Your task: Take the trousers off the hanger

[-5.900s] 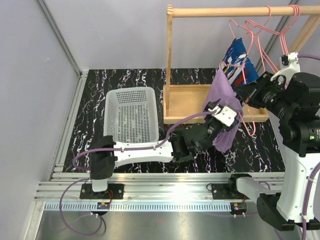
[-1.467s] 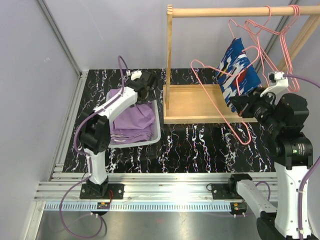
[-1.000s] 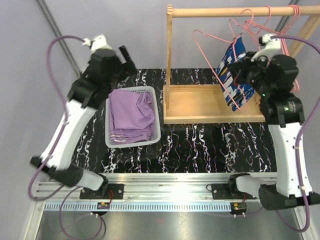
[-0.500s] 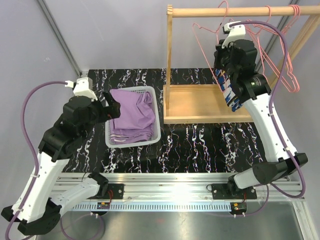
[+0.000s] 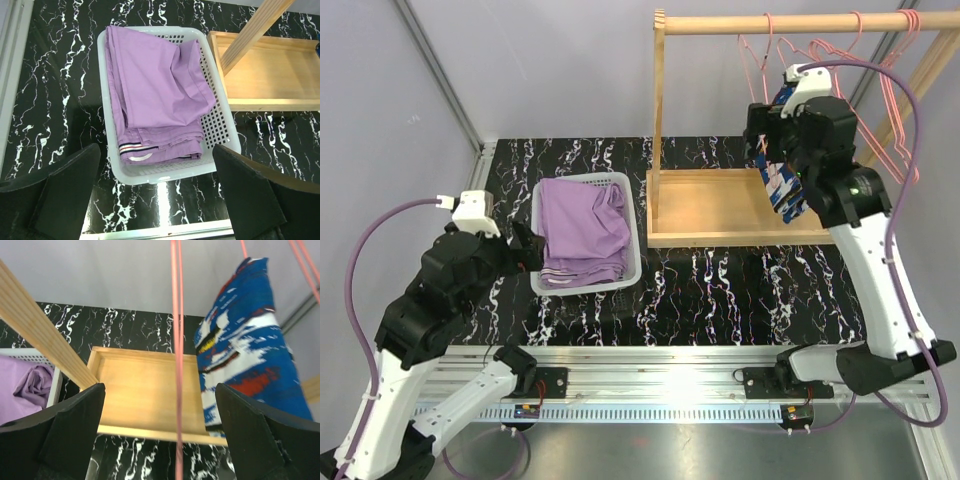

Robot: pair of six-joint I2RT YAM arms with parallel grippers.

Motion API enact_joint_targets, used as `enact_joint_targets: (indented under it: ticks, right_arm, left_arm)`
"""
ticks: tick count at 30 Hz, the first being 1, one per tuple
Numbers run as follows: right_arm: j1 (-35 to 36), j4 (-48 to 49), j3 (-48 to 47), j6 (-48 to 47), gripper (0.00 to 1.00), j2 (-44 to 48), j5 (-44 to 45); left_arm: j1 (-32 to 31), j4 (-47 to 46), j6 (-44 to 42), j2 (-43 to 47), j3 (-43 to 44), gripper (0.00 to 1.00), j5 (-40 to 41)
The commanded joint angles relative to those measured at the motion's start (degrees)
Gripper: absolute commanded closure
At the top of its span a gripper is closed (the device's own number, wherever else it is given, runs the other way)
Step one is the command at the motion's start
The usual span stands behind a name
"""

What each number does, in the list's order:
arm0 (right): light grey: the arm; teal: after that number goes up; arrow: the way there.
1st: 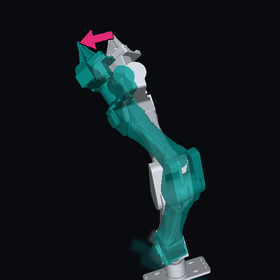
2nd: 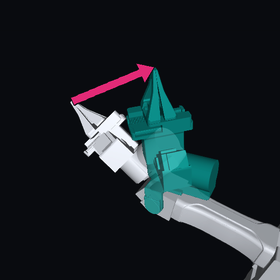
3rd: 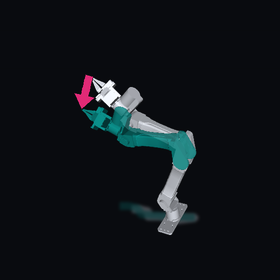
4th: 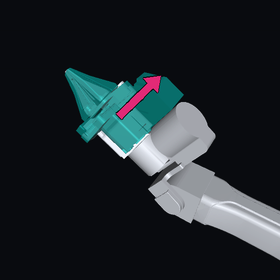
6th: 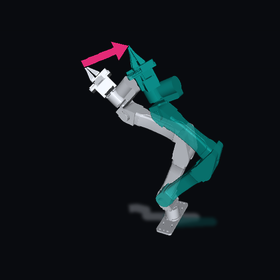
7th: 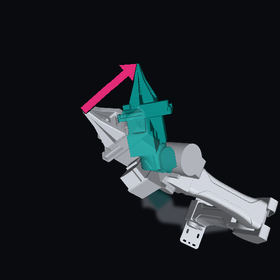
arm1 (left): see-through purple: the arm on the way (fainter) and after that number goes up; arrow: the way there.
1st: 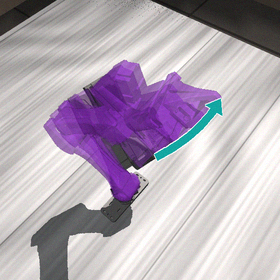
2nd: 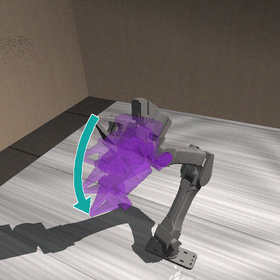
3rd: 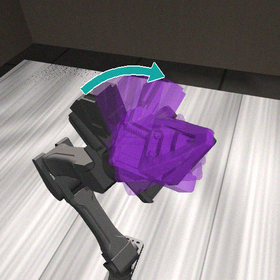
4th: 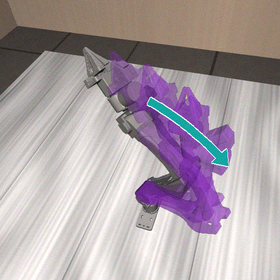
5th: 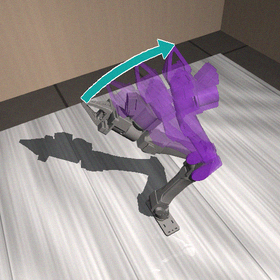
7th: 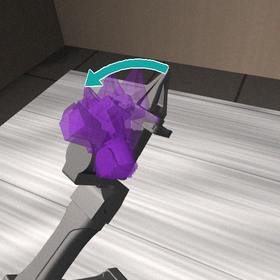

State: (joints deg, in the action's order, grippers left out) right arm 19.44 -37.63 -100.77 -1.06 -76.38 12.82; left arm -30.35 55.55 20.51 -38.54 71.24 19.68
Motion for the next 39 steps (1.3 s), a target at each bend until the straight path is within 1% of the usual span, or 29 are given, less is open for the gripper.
enact_joint_targets:
  ticks: [1, 2, 3, 4, 6, 7, 9, 10, 11, 12, 13, 14, 15, 16, 19, 21, 22, 25, 26, 27, 28, 29, 30, 31, 32, 35, 39]
  right_arm:
    - [-0.5, -14.9, -7.9, 0.7, 0.01, 3.9, 3.2]
    - [-0.7, -18.5, -9.0, 0.7, 0.01, 4.5, 3.5]
    - [-0.9, -19.6, -9.0, 0.7, 0.01, 5.3, 3.8]
    - [-1.3, -19.9, -8.7, 2.6, 0.01, 7.1, 5.4]
    - [-2.2, -18.9, -7.6, 3.1, 0.01, 9.7, 7.9]
    - [-3.8, -18.1, -7.2, 3.3, 0.01, 10.1, 8.6]
    - [-5.6, -14.6, -6.0, 3.6, 0.00, 10.9, 11.0]
    - [-6.5, -13.0, -5.3, 3.6, 0.00, 10.8, 12.0]
    - [-9.0, -10.6, -5.3, 3.3, 0.01, 10.5, 12.6]
    - [-10.4, -10.1, -6.0, 3.1, 0.00, 8.8, 12.4]
    - [-11.9, -10.1, -7.1, 3.1, 0.00, 7.4, 11.6]
    - [-15.5, -11.4, -10.2, 3.2, 0.01, 5.7, 9.5]
    - [-16.8, -12.2, -11.9, 3.2, 0.00, 2.1, 3.9]
    - [-17.7, -12.9, -13.4, 2.5, 0.01, 0.3, 2.0]
    - [-18.8, -13.3, -16.5, 1.5, 0.00, -5.2, 0.8]
    - [-19.5, -11.7, -15.9, 1.3, 0.01, -7.0, 0.1]
    - [-21.9, -10.8, -15.2, 1.4, 0.01, -8.1, -1.2]
    - [-24.3, -8.7, -12.4, 1.4, 0.00, -9.9, -3.3]
    - [-24.8, -8.3, -11.5, 1.4, 0.03, -10.2, -5.0]
    - [-25.2, -8.3, -11.1, 1.4, 0.08, -10.5, -8.5]
    - [-25.8, -8.5, -10.9, 1.4, 0.19, -10.5, -10.9]
    - [-26.0, -7.8, -9.6, 1.5, 0.33, -10.3, -13.7]
    - [-26.2, -7.4, -8.9, 1.8, 0.38, -9.8, -18.6]
    - [-26.3, -6.9, -8.3, 2.5, 0.41, -9.7, -20.2]
    - [-26.5, -5.7, -7.2, 3.2, 0.47, -9.4, -22.7]
    - [-26.6, -3.4, -5.5, 4.0, 0.51, -9.6, -23.5]
    - [-26.6, -3.1, -6.7, 4.3, 0.58, -11.5, -23.3]
  left_arm:
    - [-0.2, -1.7, -2.8, 1.8, -1.5, 0.01, 0.0]
    - [-0.2, -1.5, -2.9, 2.3, -1.9, 0.01, 0.1]
    - [-0.2, -1.1, -2.9, 2.6, -2.1, 0.01, 0.2]
    - [-0.2, -0.8, -2.9, 2.8, -2.2, 0.01, 0.2]
    - [-0.2, -0.5, -2.8, 3.4, -2.6, 0.01, -0.3]
    - [-0.2, -0.5, -2.8, 3.6, -2.8, 0.01, -0.5]
    - [-0.2, -0.7, -2.5, 4.4, -3.2, 0.01, -1.7]
    - [-0.2, -0.8, -2.6, 4.6, -3.6, 0.01, -2.3]
    - [-0.2, -0.8, -2.7, 4.9, -3.8, 0.01, -2.6]
    - [-0.2, -0.9, -2.8, 5.6, -4.5, 0.01, -2.9]
    - [-0.2, -0.9, -2.8, 5.8, -4.8, 0.01, -2.9]
    - [-0.2, -1.0, -2.9, 6.3, -5.1, 0.01, -2.9]
    - [-0.2, -1.0, -2.8, 6.6, -5.4, 0.01, -3.0]
    - [-0.2, -1.3, -2.8, 7.4, -6.2, 0.01, -3.2]
    - [-0.2, -1.5, -2.4, 8.2, -6.6, 0.01, -4.6]
    - [-0.2, -1.6, -1.9, 8.3, -6.9, 0.01, -6.4]
    - [-0.2, -1.5, -1.8, 8.4, -6.9, 0.01, -7.0]
    - [-0.2, -1.1, -1.5, 8.7, -7.1, 0.01, -9.0]
    - [-0.2, -1.1, -1.7, 8.7, -7.3, 0.01, -9.2]
    - [-0.2, -1.1, -1.7, 8.8, -7.5, 0.01, -9.5]
    - [-0.1, -1.0, -1.8, 8.9, -7.6, 0.01, -9.5]
    - [-0.1, -0.9, -1.9, 8.9, -7.7, 0.01, -9.4]
    - [-0.1, -0.9, -2.0, 8.9, -7.9, 0.01, -9.3]
    - [-0.1, -1.1, -2.0, 8.8, -8.0, 0.01, -9.4]
    - [-0.1, -1.1, -2.0, 8.8, -7.9, 0.01, -9.8]
    - [-0.1, -1.0, -1.9, 8.7, -7.8, 0.01, -10.6]
    - [-0.1, -0.7, -2.1, 9.0, -7.4, 0.01, -11.1]
